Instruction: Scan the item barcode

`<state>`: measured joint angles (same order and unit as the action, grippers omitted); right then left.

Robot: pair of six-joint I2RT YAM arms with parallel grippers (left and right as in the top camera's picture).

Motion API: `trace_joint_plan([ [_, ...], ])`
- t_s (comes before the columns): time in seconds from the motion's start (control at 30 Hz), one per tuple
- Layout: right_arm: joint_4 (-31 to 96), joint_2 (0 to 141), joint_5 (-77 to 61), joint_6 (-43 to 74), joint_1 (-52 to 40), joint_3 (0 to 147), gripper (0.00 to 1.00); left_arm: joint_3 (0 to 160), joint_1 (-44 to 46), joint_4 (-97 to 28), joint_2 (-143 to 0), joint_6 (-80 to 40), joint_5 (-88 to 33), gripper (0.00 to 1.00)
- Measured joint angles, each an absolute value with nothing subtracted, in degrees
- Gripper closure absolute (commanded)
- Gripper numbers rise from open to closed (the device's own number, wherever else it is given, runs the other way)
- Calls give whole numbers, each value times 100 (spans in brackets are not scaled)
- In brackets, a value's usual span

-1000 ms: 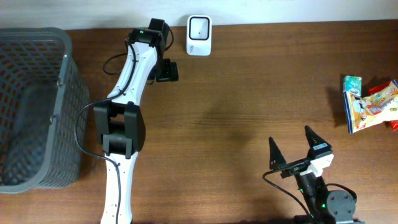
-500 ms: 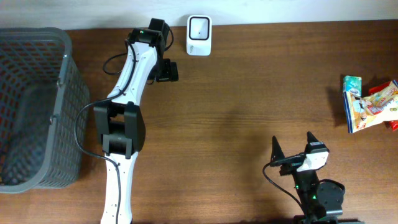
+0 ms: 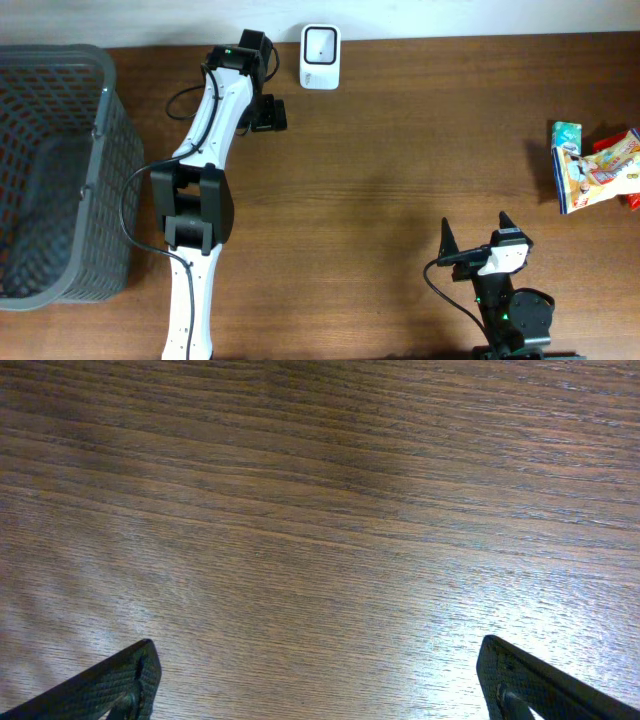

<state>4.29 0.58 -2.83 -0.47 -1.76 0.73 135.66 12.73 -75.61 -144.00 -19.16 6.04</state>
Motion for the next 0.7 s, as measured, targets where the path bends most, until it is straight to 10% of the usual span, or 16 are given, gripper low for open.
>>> trace_joint_plan([
  [0.7, 427, 58, -283, -69, -176, 73, 2, 13563, 1273, -7671, -14379, -1916, 434, 1],
])
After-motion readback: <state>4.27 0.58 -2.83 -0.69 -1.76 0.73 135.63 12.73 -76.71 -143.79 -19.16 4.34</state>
